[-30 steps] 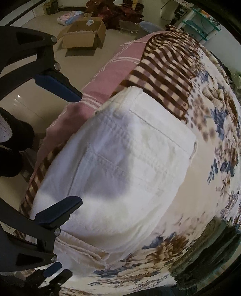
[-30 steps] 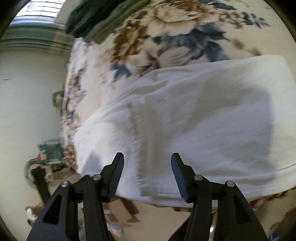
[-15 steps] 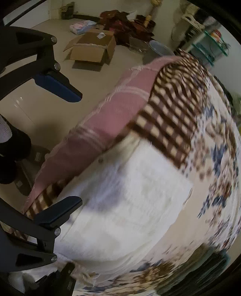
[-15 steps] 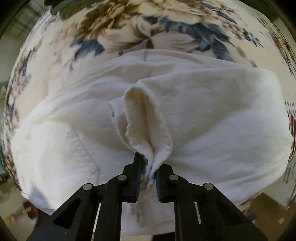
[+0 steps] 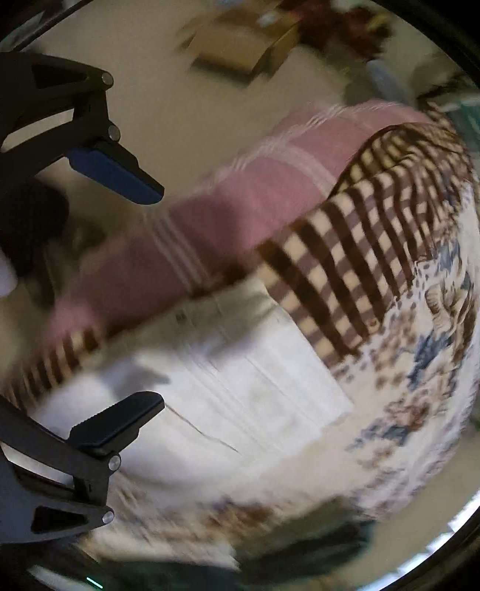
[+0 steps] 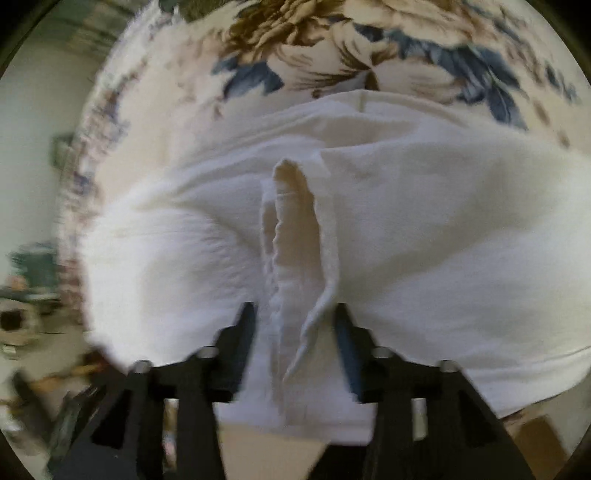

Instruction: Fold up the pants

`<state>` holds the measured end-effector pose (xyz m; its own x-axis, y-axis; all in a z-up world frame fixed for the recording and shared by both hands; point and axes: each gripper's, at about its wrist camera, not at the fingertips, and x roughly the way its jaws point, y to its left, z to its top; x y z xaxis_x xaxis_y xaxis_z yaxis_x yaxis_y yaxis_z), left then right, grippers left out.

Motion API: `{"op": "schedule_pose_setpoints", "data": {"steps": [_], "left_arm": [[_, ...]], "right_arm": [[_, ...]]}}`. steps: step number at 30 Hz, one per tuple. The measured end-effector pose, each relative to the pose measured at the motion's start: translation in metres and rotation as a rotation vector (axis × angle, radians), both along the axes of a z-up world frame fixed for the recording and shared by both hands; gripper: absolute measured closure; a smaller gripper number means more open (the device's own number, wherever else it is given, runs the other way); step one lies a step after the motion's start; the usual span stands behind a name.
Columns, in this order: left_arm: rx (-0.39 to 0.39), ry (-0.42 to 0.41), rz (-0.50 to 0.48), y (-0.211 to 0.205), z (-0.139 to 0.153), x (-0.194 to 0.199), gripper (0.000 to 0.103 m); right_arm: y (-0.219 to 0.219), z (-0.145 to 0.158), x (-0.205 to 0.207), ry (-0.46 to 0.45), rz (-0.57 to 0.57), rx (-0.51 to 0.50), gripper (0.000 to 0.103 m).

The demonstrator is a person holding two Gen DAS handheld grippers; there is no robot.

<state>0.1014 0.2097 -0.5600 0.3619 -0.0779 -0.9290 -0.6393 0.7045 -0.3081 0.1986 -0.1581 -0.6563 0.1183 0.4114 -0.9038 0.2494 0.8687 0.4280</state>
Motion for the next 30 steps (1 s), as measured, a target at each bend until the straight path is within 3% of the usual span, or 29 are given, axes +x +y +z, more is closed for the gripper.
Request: {"op": "schedule_pose_setpoints", "data": {"steps": [3,5,7,10,13,16,19,21,25,27,30], "left_arm": [[-0.079,-0.101,0.052,0.005,-0.009,0.007,0.002],[-0.108,-0.146,0.06,0.006,-0.018,0.018,0.01],[-0.133,-0.168,0.069,0.009,-0.03,0.028,0.057],[-0.169,-0.196,0.124,0.017,-0.038,0.027,0.069],[-0.113,-0.249,0.094,0.008,-0.012,0.014,0.079],[-0.045,-0.32,0.014,-0.009,0.018,0.005,0.083],[0.01,-0.334,-0.035,-0.015,0.021,0.009,0.082],[-0.034,-0.315,-0.005,-0.003,0.005,0.017,0.08],[-0.198,-0.303,0.085,0.027,-0.037,0.028,0.06],[-0.3,-0.317,0.158,0.04,-0.058,0.03,0.061],[-0.263,-0.345,0.164,0.034,-0.046,0.031,0.079]], "right_arm": [[-0.023,0.013,-0.014,-0.042,-0.009,-0.019,0.047],[-0.037,0.013,-0.016,-0.045,-0.018,-0.062,0.047],[-0.056,0.006,-0.026,-0.009,-0.041,-0.097,0.047],[-0.065,-0.009,-0.034,0.033,-0.091,-0.135,0.046],[-0.075,-0.015,-0.036,0.033,-0.115,-0.145,0.047],[-0.075,-0.019,-0.036,0.036,-0.114,-0.147,0.047],[-0.061,-0.023,-0.026,0.04,-0.091,-0.152,0.047],[-0.058,-0.023,-0.025,0.041,-0.073,-0.155,0.047],[-0.052,-0.022,-0.021,0.04,-0.062,-0.137,0.047],[-0.057,-0.022,-0.022,0.039,-0.073,-0.116,0.047],[-0.068,-0.021,-0.026,0.037,-0.093,-0.104,0.046]]}}
